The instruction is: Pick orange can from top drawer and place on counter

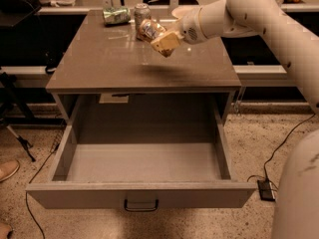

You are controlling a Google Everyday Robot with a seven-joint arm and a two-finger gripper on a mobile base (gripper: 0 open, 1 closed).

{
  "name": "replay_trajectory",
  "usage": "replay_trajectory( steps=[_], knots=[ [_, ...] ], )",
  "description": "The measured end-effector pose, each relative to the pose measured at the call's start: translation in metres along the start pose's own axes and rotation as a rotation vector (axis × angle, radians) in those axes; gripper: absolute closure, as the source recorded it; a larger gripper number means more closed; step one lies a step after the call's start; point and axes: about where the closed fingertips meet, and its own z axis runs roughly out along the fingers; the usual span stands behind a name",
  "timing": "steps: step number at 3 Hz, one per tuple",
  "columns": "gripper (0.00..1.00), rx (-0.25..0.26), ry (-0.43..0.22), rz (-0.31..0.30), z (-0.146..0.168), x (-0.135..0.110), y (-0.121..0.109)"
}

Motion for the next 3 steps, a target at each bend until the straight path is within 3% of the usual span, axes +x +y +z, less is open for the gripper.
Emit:
replay_trajectory(
  steps=[1,2,3],
  knots=[
    [1.00,-0.016,0.026,0.013,0.012,0.009,-0.001],
    [0.81,-0.033,0.060,0.035,0.026,0.021,-0.004],
    [0.50,-0.057,0.096,0.050,0.041,0.033,-0.005]
  ],
)
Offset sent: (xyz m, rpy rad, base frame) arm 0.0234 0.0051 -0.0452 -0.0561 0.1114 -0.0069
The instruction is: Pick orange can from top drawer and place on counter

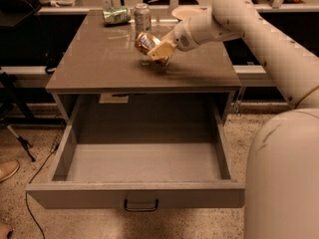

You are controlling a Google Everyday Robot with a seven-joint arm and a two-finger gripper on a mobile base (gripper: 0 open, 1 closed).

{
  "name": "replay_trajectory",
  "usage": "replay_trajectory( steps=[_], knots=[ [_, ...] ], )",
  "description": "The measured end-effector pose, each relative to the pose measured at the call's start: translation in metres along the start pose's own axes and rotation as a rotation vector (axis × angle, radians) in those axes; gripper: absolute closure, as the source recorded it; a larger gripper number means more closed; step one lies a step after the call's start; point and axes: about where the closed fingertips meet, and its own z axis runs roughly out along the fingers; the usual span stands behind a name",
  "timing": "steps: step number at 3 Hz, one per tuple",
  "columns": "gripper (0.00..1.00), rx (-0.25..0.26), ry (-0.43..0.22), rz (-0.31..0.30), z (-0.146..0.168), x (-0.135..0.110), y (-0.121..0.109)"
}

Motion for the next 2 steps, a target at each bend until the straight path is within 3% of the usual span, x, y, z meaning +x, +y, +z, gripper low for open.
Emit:
replay_trajectory(
  steps=[2],
  knots=[
    [0.04,-0.034,0.047,0.008,0.0153,0.0098,-0.0006]
  ],
)
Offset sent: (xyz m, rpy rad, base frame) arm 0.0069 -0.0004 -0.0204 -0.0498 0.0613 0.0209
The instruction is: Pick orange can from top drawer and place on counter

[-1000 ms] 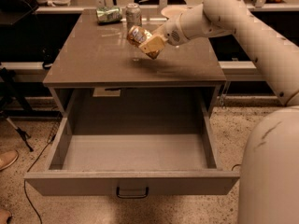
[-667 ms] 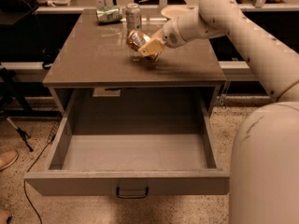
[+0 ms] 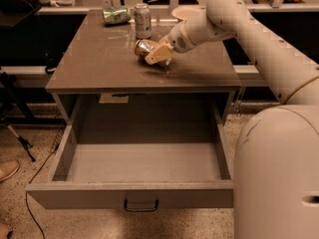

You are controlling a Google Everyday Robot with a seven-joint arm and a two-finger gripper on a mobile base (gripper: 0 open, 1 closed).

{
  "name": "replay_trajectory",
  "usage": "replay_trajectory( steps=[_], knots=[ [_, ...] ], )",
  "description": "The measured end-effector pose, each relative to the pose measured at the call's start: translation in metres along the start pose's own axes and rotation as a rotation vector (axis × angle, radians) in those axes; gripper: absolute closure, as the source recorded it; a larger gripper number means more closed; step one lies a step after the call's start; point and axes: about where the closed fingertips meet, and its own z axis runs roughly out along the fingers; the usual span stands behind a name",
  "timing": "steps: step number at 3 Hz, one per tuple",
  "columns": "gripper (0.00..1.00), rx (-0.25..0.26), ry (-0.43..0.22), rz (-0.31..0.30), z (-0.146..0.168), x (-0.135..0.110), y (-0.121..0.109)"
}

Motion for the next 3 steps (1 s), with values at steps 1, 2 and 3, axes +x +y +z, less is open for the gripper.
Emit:
replay_trajectory(
  steps=[1,2,3],
  knots=[
    [0.00,0.019,-0.013,0.013,-0.012,0.007,-0.003],
    [0.00,0.071,-0.061,0.039,-0.052,0.022,-0.005],
    [0.00,0.140,-0.095,0.094,-0.129,0.070,0.000]
  ],
)
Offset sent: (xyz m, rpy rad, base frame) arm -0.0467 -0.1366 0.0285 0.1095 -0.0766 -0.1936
